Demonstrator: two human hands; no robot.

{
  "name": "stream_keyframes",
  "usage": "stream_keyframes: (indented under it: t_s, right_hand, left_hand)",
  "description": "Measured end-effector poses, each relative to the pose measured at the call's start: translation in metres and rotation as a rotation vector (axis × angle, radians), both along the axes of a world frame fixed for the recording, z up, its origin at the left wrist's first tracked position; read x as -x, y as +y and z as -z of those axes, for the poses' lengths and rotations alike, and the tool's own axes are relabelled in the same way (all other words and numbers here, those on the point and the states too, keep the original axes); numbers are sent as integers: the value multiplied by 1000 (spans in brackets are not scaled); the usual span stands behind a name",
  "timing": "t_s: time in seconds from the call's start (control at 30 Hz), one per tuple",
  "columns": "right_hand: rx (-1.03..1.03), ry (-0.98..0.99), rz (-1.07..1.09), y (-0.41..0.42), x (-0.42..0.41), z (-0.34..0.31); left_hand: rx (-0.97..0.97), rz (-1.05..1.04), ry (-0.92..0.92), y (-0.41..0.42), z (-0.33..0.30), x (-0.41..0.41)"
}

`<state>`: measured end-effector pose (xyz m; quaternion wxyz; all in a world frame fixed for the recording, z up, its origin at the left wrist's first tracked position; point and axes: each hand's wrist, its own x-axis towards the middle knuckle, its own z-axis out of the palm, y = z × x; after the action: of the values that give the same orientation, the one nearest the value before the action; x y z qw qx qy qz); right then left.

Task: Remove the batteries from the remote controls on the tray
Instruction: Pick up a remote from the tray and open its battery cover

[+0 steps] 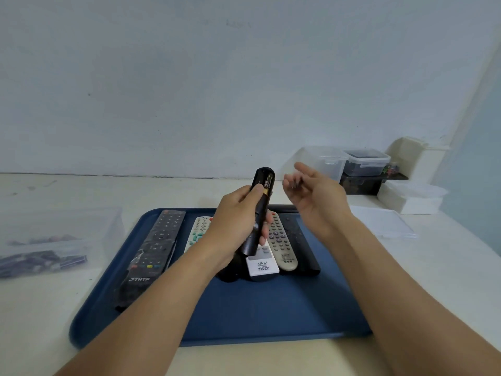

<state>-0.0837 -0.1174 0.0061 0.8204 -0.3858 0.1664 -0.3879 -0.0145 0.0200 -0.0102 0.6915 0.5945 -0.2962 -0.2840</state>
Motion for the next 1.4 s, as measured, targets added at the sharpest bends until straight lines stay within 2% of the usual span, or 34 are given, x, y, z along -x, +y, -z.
stream_keyframes:
  t_s: [0.03, 0.1, 0.2, 0.27, 0.33, 0.4, 0.43, 0.5, 0.57, 0.6, 0.67, 0.8, 0.87, 0.97, 1.13, 1.4]
  right_hand:
    - [-56, 43, -81, -4, 3, 0]
    - [4, 206, -211, -4, 7, 3]
    - [241, 314, -341, -1, 9, 3]
    - [448, 335, -332, -2, 9, 2]
    - [530, 360, -298, -2, 12, 3]
    - [558, 426, -319, -2, 15, 5]
    - [578, 464, -349, 1, 16, 5]
    - [595, 510, -434, 14, 15, 8]
    - [602, 486, -499, 34, 10, 13]
    - [588, 462, -493, 43, 6, 14]
    - [655, 447, -362, 54, 1, 14]
    - [995, 435, 166, 55, 2, 14]
    - [1127, 392, 256, 55, 1, 16]
    - [1226, 358, 266, 54, -4, 22]
    - [1172, 310, 233, 52, -3, 24]
    - [954, 168, 108, 56, -5, 25]
  left_hand:
    - [-1, 49, 65, 2, -3, -1]
    - [-26, 135, 141, 6, -7, -4]
    - [-86, 234, 156, 12, -12, -10]
    - [-82, 274, 195, 18, -16, -16]
    - [-2, 225, 355, 26, -22, -25]
    - [197, 115, 585, 32, -26, -38]
    - [276, 65, 630, 32, -26, -43]
    - [285, -1, 496, 23, -19, -43]
    - [172, 2, 269, 8, -8, -30]
    - [131, 8, 220, 3, -5, -22]
    - [144, -17, 283, 0, -4, -12]
    - [305, -68, 462, 4, -8, -15]
    - [296, -85, 469, 3, -7, -16]
    - [268, -64, 461, 1, -5, -14]
    - [275, -84, 440, -2, -3, -14]
    - [253, -77, 363, -1, -4, -11]
